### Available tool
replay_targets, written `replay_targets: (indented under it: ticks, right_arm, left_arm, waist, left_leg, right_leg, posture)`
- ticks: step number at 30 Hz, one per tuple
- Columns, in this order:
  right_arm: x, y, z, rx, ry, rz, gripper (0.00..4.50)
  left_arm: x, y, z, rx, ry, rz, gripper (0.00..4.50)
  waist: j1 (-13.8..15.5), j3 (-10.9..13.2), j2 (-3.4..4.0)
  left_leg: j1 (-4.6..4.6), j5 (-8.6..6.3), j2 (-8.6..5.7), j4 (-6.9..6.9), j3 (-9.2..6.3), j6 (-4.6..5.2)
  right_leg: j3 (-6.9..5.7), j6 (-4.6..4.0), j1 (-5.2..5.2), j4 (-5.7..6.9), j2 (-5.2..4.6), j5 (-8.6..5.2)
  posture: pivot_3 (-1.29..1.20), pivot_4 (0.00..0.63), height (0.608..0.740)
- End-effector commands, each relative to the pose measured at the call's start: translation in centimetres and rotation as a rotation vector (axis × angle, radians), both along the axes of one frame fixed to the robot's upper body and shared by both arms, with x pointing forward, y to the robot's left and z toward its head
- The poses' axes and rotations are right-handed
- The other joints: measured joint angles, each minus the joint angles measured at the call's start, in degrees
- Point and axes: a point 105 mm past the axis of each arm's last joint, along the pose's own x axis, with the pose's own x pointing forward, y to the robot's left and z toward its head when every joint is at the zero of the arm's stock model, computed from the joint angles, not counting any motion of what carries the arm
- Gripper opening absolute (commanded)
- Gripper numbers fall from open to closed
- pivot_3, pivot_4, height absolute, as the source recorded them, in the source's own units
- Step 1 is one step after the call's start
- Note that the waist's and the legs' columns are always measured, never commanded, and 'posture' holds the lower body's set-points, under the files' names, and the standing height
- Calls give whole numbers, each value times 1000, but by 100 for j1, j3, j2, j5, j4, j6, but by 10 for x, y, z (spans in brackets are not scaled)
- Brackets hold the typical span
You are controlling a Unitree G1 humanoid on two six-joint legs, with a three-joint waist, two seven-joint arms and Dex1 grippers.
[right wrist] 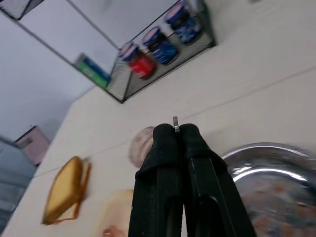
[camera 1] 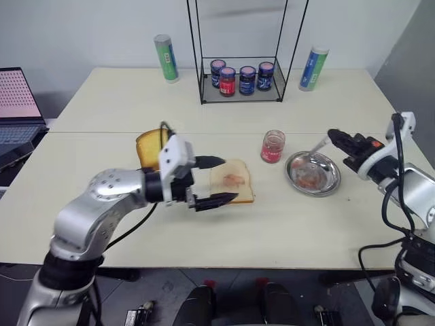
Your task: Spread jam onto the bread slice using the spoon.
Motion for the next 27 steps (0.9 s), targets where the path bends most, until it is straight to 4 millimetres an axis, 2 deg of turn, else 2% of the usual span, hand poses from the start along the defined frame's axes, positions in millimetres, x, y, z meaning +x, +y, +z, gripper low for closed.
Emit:
replay_targets:
  ticks: [1,5,8,14,19,22,23,27]
  right_arm:
    - [3,-19,4,8,-54,-75,35]
    - [16,-26,-11,46,-42,-101,35]
    - [25,-31,-23,74,-33,-120,35]
    - [33,-40,-46,119,4,-130,35]
    - [36,-45,-56,138,17,-133,35]
    - [38,-50,-63,144,32,-154,576]
    - [39,-51,-64,143,34,-156,915]
    - [40,-53,-64,146,35,-163,1732]
  left_arm:
    - [15,-20,-4,-2,-37,-22,4500]
    - [23,-37,-11,-34,-25,-35,4500]
    - [24,-42,-20,-31,-10,-47,4500]
    - [23,-42,-24,-36,1,-41,4500]
    - [23,-40,-25,-32,2,-36,4500]
    - [25,-41,-24,-32,-6,-24,4500]
    - [25,-41,-23,-33,-7,-25,4500]
    - [25,-40,-23,-34,-6,-23,4500]
  waist:
    - [-11,0,-1]
    - [-28,0,-1]
    - [-31,1,-1]
    - [-20,1,-2]
    - [-20,1,-2]
    - [-19,1,-2]
    - [-18,1,-2]
    - [-22,1,-2]
  left_leg:
    - [1,0,0,1,1,0]
    - [2,1,3,2,1,0]
    - [1,1,2,2,0,-2]
    - [1,2,1,4,-2,-3]
    - [2,2,1,4,-3,-3]
    - [2,2,1,5,-4,-3]
    - [2,2,0,5,-4,-3]
    - [2,2,0,5,-3,-4]
  right_leg:
    - [1,0,1,0,0,0]
    - [1,0,1,2,2,0]
    - [1,0,-1,2,2,0]
    - [1,0,-1,2,0,0]
    - [1,0,0,3,0,0]
    - [0,0,1,2,0,0]
    - [0,0,1,2,0,0]
    - [1,0,1,3,0,0]
  posture:
    - [0,150,740]
    - [0,150,740]
    - [0,150,740]
    - [0,150,740]
    - [0,150,740]
    - [0,150,740]
    - [0,150,740]
    - [0,150,740]
